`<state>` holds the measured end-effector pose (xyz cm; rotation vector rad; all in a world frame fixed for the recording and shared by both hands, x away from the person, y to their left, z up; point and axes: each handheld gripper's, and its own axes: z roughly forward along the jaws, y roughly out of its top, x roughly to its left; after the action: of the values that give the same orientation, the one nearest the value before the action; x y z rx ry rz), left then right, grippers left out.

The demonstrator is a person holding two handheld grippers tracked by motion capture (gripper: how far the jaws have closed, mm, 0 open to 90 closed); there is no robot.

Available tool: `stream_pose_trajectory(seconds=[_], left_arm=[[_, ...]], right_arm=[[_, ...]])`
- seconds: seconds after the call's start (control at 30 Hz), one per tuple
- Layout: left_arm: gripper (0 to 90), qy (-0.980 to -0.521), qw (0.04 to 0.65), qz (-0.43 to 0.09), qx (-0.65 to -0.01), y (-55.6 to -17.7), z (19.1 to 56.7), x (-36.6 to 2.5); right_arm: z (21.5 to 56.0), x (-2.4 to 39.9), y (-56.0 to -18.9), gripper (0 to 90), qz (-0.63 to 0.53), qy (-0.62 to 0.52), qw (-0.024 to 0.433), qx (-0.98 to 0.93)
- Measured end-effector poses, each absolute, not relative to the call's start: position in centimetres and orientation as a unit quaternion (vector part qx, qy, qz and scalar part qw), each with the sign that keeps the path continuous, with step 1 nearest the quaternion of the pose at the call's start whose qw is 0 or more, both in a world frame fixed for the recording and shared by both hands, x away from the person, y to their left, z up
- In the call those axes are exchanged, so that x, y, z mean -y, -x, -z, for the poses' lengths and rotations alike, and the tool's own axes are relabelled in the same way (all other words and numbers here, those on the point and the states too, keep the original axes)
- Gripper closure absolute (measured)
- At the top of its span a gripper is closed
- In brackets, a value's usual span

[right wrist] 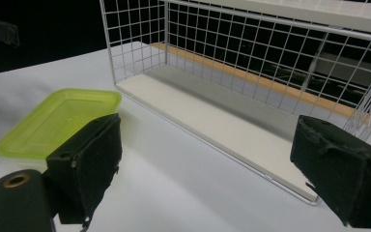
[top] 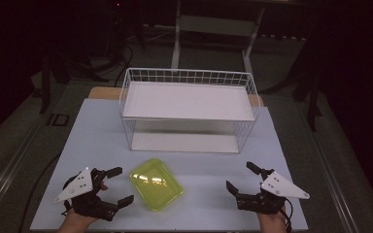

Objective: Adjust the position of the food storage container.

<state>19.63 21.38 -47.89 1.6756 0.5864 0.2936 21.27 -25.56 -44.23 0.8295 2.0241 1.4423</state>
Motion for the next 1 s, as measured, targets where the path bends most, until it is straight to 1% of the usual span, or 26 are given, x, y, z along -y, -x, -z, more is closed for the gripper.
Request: stream_pose_trajectory(seconds=[0.13, 0.2, 0.27, 0.3, 0.4, 0.43, 0.47, 0.53, 0.57, 0.6, 0.63, 0.67, 0.73, 0.77, 0.83, 0.9, 1.0], left_arm=[[6.7, -0.742, 0.611, -0.115, -0.25, -19.5, 48.1, -20.7], [8.2, -0.749, 0.606, -0.109, -0.245, -19.4, 48.1, -20.4], [12.4, -0.752, 0.604, -0.105, -0.242, -19.4, 48.1, -20.3], [12.4, -0.764, 0.591, -0.1, -0.239, -19.3, 48.0, -19.9], [28.2, -0.78, 0.569, -0.102, -0.242, -18.9, 48.1, -19.7], [36.0, -0.786, 0.559, -0.104, -0.244, -18.8, 48.2, -19.6], [40.5, -0.79, 0.555, -0.101, -0.239, -18.7, 48.3, -19.7], [54.7, -0.8, 0.546, -0.083, -0.236, -18.6, 48.5, -19.6], [59.6, -0.805, 0.54, -0.075, -0.233, -18.5, 48.7, -19.5], [66.9, -0.818, 0.519, -0.079, -0.237, -18.5, 49.0, -19.2], [70.1, -0.826, 0.509, -0.076, -0.231, -18.4, 49.3, -18.9], [76.7, -0.83, 0.506, -0.071, -0.223, -18.2, 49.7, -18.8], [84.3, -0.844, 0.486, -0.066, -0.216, -18.2, 50.3, -18.2], [87.3, -0.846, 0.486, -0.063, -0.211, -18.2, 50.5, -18.0], [89.9, -0.856, 0.469, -0.07, -0.204, -18.2, 51.0, -17.4], [89.9, -0.859, 0.467, -0.082, -0.192, -18.3, 51.3, -17.0], [89.9, -0.863, 0.463, -0.08, -0.183, -18.8, 51.4, -16.3]], right_arm=[[44.4, 25.6, -21.4, 11.1, -0.533, -0.311, 0.251, -0.746], [44.4, 25.6, -21.4, 11.1, -0.533, -0.312, 0.251, -0.746], [44.4, 25.6, -21.4, 11.1, -0.534, -0.313, 0.248, -0.745], [44.4, 25.6, -21.4, 11.1, -0.534, -0.314, 0.247, -0.745], [44.4, 25.6, -21.4, 11.1, -0.535, -0.314, 0.245, -0.745], [44.4, 25.7, -21.4, 11.1, -0.536, -0.314, 0.244, -0.745], [44.4, 25.7, -21.4, 11.1, -0.537, -0.315, 0.243, -0.744], [44.4, 25.7, -21.5, 11.1, -0.538, -0.317, 0.241, -0.743], [44.4, 25.7, -21.5, 11.1, -0.537, -0.318, 0.24, -0.744], [44.4, 25.7, -21.5, 11.1, -0.537, -0.318, 0.239, -0.744], [44.4, 25.7, -21.5, 11.1, -0.536, -0.319, 0.238, -0.744], [44.4, 25.7, -21.6, 11.1, -0.537, -0.319, 0.237, -0.744], [44.4, 25.7, -21.6, 11.1, -0.537, -0.319, 0.236, -0.744], [44.4, 25.7, -21.6, 11.1, -0.537, -0.32, 0.236, -0.744], [44.5, 25.8, -21.6, 11.1, -0.537, -0.321, 0.234, -0.744], [44.5, 25.8, -21.7, 11.1, -0.538, -0.323, 0.23, -0.744], [44.5, 25.9, -21.7, 11.1, -0.537, -0.324, 0.229, -0.744]])
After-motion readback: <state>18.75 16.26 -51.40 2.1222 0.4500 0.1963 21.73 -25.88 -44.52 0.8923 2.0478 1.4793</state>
